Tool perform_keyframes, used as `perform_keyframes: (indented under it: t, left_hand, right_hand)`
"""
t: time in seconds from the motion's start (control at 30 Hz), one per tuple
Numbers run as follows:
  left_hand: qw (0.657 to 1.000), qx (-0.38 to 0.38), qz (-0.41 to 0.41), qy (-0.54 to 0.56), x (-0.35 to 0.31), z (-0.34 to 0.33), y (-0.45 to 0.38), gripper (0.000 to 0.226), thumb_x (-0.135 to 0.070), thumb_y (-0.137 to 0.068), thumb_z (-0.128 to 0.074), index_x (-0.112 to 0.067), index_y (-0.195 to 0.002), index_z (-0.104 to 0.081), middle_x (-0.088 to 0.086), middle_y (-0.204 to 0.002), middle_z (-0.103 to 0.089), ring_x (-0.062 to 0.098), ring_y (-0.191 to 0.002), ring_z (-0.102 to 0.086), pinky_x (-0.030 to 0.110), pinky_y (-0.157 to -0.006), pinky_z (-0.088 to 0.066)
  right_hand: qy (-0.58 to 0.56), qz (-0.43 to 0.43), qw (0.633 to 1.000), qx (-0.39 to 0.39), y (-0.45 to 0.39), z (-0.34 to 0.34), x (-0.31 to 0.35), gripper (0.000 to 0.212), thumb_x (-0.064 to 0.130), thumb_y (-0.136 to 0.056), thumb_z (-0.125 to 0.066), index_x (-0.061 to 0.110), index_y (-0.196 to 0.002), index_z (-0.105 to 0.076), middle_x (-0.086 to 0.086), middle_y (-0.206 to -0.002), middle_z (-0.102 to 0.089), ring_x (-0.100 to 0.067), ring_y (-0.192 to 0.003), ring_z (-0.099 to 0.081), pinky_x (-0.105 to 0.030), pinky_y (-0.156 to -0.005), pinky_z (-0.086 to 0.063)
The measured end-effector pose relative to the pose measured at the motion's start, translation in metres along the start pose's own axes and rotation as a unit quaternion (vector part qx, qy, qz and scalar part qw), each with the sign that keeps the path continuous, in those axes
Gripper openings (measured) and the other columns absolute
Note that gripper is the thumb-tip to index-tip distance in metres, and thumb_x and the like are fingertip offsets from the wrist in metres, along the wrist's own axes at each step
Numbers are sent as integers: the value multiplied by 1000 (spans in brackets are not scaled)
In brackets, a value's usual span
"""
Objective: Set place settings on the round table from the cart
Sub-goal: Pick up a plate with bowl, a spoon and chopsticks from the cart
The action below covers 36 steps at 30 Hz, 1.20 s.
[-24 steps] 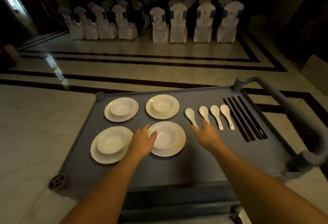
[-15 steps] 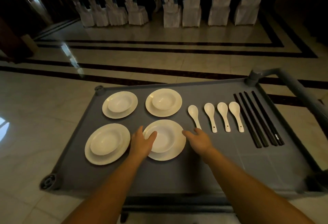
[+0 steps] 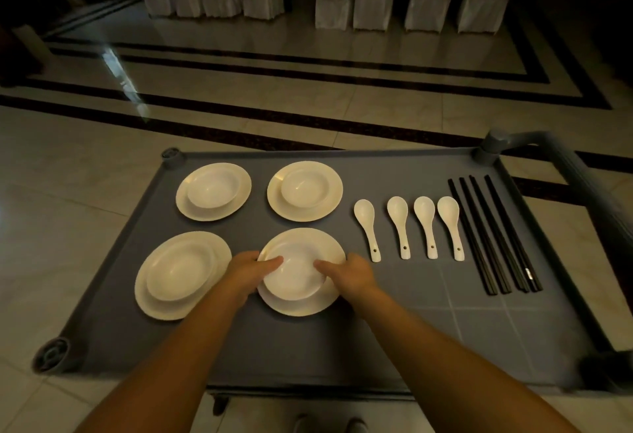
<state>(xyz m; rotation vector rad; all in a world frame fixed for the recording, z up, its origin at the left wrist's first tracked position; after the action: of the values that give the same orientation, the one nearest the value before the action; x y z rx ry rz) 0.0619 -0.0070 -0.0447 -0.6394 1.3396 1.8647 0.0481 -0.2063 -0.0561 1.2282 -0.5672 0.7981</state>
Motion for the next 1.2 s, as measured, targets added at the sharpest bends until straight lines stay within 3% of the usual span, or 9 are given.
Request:
perform_keyframes:
  t: [0.3, 0.47, 0.67, 0.77, 0.83, 0.87, 0.93, 1.07, 1.2]
  left_hand:
    - [998, 57, 5, -21, 0, -9, -6, 27, -26, -79, -80, -13, -97, -65, 10, -97, -71, 26, -88, -68, 42, -75, -59]
    - [997, 66, -24, -10, 2, -24, -5, 28, -26, -79, -79, -17, -99, -63, 4, -96, -69, 21, -85, -67, 31, -59, -54]
    - [996, 84, -11, 17, 7, -23, -7, 35, -28, -79, -79, -18, -108, -62, 6, -103, -69, 25, -95, -67, 40, -77, -58]
    - [996, 86, -13, 18, 9, -24, -7, 40, -30, -78, -79, -18, -111, -61, 6, -108, -68, 25, -99, -66, 39, -78, -57]
    - [996, 81, -17, 17, 9, -25, -6, 40, -31, -77, -80, -19, -109, -59, 4, -106, -67, 23, -97, -65, 34, -72, -55]
    - [996, 81, -19, 17, 9, -25, -6, 40, -32, -77, -80, -20, -109, -58, 3, -105, -67, 21, -95, -65, 32, -69, -54]
    - [996, 82, -21, 20, 9, -26, -7, 41, -33, -77, -80, -21, -110, -58, 1, -104, -67, 20, -94, -65, 31, -68, -54]
    - [997, 72, -17, 20, 11, -26, -8, 40, -36, -77, -79, -22, -108, -58, 0, -104, -66, 19, -94, -65, 31, -68, -53]
    - [997, 69, -19, 15, 10, -26, -7, 38, -39, -77, -78, -24, -105, -58, -1, -104, -66, 17, -93, -65, 29, -66, -52]
  right_hand:
    - [-17, -12, 1000, -16, -1, 17, -8, 66, 33, -80, -78, 10, -136, -51, -8, -133, -57, -29, -118, -56, -40, -91, -51]
    - [-27, -17, 999, -37, -3, 28, -11, 62, 30, -80, -78, 9, -133, -52, -8, -131, -57, -29, -117, -55, -43, -93, -50]
    - [15, -25, 999, -17, -7, 33, -8, 71, 42, -79, -77, 8, -135, -49, -8, -133, -54, -29, -119, -54, -40, -91, -50]
    - [67, -20, 996, -48, -14, 43, -1, 54, 58, -81, -67, 9, -104, -64, -7, -100, -65, -21, -88, -62, -31, -70, -49]
    - [118, 11, 986, -119, -21, 54, 6, 44, 55, -87, -61, 12, -76, -62, -4, -72, -62, -18, -68, -59, -30, -61, -47]
    - [144, 30, 977, -152, -26, 59, 9, 42, 50, -89, -60, 12, -71, -61, -3, -67, -60, -18, -65, -59, -32, -61, -48]
    - [187, 48, 962, -192, -34, 66, 16, 36, 44, -91, -59, 13, -72, -61, -3, -66, -62, -18, -64, -60, -32, -62, -50]
    - [242, 29, 949, -198, -51, 67, 28, 30, 42, -91, -62, 13, -84, -59, -6, -76, -65, -20, -68, -62, -31, -61, -49]
    - [339, 6, 925, -170, -67, 60, 36, 29, 33, -90, -65, 9, -105, -63, -10, -98, -70, -25, -89, -68, -35, -83, -56]
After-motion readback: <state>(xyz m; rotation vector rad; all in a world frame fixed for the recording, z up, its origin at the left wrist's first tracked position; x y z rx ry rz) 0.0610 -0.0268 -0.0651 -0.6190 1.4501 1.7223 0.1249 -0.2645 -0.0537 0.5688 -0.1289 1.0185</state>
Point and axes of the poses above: each hand's wrist, its own y-axis away from the middle knuckle, its own z-axis out of the back of the hand, x = y × z, the point moved 2 cm from there along -y, towards the middle knuckle
